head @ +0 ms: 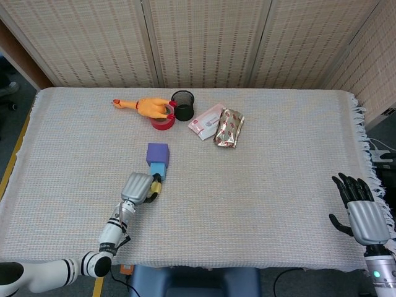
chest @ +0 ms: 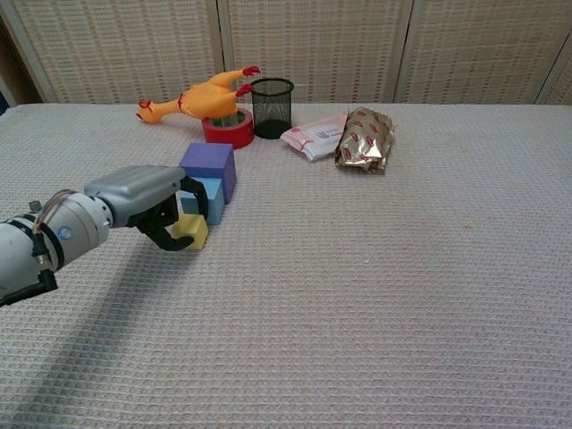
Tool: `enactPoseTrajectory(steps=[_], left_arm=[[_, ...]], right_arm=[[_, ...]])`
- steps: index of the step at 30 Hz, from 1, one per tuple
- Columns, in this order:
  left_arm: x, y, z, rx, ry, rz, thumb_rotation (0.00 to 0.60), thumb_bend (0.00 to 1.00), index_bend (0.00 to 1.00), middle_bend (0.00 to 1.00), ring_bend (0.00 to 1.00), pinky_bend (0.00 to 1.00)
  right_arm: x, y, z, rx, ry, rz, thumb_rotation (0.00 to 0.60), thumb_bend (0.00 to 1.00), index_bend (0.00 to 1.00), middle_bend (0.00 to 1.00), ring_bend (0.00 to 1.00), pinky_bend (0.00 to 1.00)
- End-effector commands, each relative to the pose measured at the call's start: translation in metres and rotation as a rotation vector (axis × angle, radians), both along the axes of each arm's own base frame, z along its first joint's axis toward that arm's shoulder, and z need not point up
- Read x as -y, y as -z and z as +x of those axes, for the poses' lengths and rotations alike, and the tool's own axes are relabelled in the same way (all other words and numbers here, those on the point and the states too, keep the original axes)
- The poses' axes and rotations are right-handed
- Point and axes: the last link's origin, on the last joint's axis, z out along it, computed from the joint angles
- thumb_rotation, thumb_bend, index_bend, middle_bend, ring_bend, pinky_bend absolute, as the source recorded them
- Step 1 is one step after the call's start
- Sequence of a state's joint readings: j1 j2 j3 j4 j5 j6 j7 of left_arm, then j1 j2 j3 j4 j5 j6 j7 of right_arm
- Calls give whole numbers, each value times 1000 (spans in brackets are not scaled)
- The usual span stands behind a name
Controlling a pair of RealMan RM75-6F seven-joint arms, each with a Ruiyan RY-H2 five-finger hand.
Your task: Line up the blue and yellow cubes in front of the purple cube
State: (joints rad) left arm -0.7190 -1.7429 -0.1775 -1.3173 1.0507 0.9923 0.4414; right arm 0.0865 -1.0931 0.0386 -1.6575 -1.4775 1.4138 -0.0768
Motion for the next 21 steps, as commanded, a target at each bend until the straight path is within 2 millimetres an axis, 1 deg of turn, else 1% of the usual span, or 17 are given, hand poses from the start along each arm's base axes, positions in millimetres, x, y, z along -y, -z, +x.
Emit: enactPoseTrajectory(steps=[1,11,14,21], left_arm=[[0,0,1,2,2,-1,600,351,395,1000,1000,1000],[9,-8,2,21,13,8,600,351,391,1000,1000,1000],[18,-14,2,41,19,6,600,351,391,1000,1000,1000],[47,-27,-5,75,27,-12,600,351,380,1000,1000,1000]], right_arm=[[0,0,0,-1,0,1,600,38,0,0,0,0],[-2,1,2,1,-8,8,600,38,0,0,0,0],[-3,0,3,4,-13,7,600,39,0,0,0,0],[-6,0,7,13,-32,15,600,38,0,0,0,0]])
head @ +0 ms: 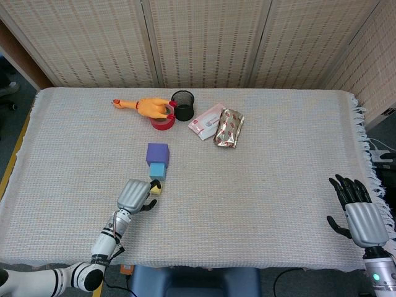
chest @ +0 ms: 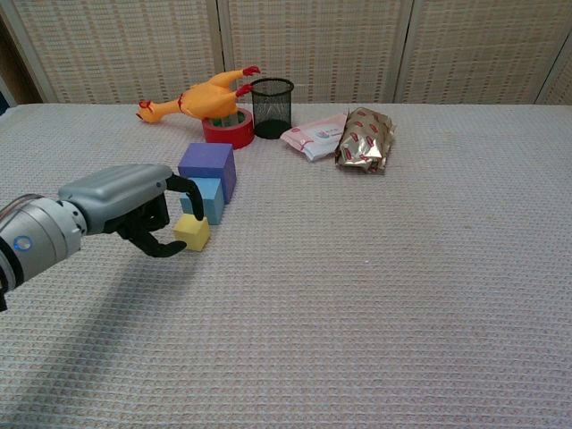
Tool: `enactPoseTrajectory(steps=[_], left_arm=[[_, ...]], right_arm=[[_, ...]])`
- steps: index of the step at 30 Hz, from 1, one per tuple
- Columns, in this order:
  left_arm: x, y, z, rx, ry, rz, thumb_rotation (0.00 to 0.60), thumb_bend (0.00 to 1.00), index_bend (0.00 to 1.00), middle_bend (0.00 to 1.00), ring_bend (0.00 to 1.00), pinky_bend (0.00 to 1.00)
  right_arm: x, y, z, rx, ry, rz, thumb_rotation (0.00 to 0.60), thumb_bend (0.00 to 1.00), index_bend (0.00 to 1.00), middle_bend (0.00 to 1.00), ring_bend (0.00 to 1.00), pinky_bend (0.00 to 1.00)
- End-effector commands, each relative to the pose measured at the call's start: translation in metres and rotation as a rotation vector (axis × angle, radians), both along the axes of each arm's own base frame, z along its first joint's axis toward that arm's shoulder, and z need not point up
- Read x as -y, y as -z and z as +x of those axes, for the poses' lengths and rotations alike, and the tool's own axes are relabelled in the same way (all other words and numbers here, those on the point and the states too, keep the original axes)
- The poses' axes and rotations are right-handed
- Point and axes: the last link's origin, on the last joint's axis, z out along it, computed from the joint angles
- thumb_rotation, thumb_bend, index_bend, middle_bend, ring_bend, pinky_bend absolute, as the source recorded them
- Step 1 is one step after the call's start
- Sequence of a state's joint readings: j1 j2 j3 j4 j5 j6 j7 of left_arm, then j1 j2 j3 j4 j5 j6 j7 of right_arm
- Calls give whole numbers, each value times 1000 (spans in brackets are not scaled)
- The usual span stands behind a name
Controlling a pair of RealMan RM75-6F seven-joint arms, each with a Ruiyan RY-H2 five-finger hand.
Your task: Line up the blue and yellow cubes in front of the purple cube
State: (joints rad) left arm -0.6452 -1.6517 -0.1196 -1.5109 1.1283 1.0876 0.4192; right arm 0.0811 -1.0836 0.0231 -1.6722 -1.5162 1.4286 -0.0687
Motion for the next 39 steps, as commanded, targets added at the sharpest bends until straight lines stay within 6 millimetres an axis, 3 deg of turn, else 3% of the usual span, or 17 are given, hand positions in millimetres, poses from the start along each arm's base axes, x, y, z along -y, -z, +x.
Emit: enactPoseTrajectory(steps=[1,9,18,39], left_arm=[[16,-7,-8,2,0,-5,600,351,376,1000,1000,1000],[25,2,-28,-15,-75,-44,600,349,314,1000,1000,1000],[26,9,-26,-20,-68,-77,600,352,296,1000,1000,1000],[5,19,-27,2,-108,-100,600,347,292,1000,1000,1000]], right_arm=[[-1,-1,1,5,-5,-2,600,38,0,0,0,0],[-5,-3,4,7,-16,-5,600,38,0,0,0,0],[-4,-4,2,5,-9,-7,600,39,0,0,0,0],[0,-2,-1,-8,26,-4,600,38,0,0,0,0]])
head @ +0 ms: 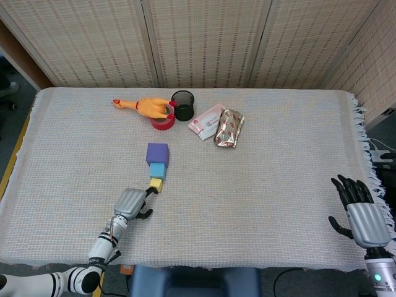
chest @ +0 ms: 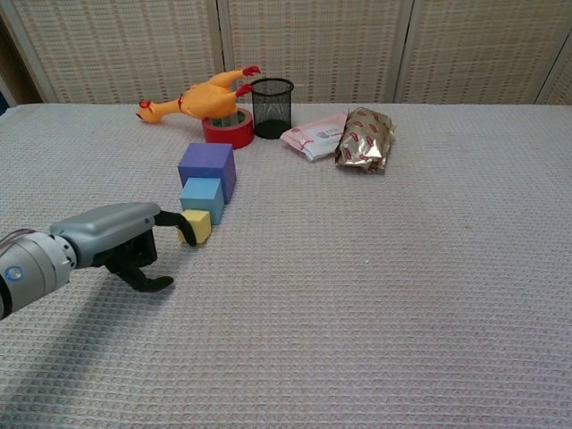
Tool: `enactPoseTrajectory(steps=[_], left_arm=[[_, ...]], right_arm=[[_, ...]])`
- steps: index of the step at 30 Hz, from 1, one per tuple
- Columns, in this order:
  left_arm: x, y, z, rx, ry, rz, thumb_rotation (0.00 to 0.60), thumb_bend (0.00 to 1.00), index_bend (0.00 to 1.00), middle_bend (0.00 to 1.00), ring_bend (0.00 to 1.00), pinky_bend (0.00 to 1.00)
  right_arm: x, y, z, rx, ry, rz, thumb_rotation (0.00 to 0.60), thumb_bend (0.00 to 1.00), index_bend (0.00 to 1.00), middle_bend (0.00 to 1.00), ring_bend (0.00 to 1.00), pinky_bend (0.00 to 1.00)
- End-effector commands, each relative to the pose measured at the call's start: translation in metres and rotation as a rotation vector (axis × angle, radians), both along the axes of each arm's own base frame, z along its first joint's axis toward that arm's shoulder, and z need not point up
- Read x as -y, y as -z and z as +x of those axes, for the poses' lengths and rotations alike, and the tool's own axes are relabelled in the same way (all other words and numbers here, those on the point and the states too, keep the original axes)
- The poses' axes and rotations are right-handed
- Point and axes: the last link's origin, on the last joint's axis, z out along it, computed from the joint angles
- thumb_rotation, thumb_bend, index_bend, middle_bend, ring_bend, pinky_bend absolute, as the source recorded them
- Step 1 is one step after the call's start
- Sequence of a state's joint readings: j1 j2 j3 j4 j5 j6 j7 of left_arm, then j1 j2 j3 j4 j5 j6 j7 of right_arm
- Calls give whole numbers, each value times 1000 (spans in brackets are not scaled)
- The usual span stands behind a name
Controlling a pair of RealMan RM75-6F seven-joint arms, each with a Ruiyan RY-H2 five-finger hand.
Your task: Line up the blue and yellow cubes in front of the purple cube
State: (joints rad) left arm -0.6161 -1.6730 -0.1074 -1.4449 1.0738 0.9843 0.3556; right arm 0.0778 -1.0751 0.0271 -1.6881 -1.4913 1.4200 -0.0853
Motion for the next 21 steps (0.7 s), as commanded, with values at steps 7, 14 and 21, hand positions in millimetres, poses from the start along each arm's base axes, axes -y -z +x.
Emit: enactPoseTrajectory(steps=[7,14,21], left_arm=[[-3,3,1,-4,4,-1,600,349,292,1000,1000,1000],[-6,7,2,-6,6,-3,600,348,285,1000,1000,1000],[-5,7,6,-4,24,5,600,349,283,1000,1000,1000]], right_arm=[[0,0,0,-1,1,-1,600,39,0,0,0,0],[1,-1,0,1,2,-2,600,38,0,0,0,0],[0,-1,0,1,2,-2,600,39,0,0,0,0]])
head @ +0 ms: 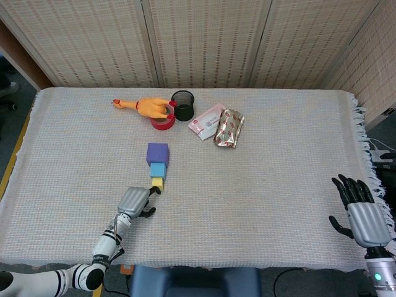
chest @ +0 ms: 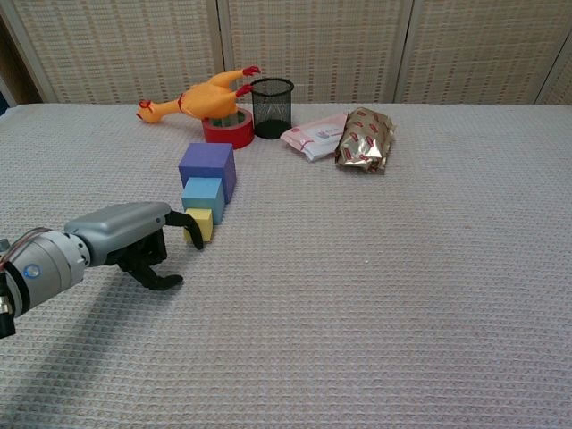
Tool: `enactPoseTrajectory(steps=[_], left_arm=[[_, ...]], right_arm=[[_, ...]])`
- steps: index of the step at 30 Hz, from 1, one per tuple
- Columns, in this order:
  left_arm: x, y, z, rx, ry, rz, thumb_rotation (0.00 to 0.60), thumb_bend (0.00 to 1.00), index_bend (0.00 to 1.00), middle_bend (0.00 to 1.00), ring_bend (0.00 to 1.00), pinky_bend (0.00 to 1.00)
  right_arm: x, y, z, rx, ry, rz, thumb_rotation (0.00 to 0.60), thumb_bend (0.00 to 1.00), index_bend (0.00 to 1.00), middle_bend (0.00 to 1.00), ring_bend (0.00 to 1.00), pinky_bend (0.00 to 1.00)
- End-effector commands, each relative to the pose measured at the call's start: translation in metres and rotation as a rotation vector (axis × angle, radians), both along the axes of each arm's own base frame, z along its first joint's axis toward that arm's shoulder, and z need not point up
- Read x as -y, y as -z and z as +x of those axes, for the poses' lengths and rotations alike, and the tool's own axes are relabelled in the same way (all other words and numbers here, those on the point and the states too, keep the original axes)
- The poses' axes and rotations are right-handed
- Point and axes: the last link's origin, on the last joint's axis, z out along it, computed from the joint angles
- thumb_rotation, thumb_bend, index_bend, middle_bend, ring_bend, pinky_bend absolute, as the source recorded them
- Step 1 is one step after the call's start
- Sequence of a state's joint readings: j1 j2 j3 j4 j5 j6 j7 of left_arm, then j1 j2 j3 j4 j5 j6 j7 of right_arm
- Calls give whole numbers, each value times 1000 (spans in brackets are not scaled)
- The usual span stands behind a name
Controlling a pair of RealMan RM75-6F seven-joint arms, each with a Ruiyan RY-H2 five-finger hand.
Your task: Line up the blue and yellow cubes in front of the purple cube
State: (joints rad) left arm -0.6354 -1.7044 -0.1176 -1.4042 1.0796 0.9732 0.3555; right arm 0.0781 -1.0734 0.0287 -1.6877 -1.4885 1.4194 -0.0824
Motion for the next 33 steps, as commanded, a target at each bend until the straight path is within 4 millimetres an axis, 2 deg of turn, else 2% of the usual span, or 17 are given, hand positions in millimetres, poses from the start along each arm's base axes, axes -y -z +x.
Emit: enactPoseTrajectory(steps=[1,9,19,33], left_arm=[[2,-2,0,-1,8,6,600,349,283,1000,1000,1000],[10,-8,-2,-9,21,19,600,349,281,1000,1000,1000],[12,-7,-2,-17,21,10,600,348,285,1000,1000,1000],[13,-3,0,-33,27,-27,600,350,163,1000,1000,1000]], right_arm=[[0,0,0,0,0,-1,600,38,0,0,0,0],[-1,0,1,1,-4,2,600,39,0,0,0,0],[-2,0,2,2,-10,-1,600,39,0,0,0,0],[-2,-2,2,3,-8,-5,600,38,0,0,0,0]])
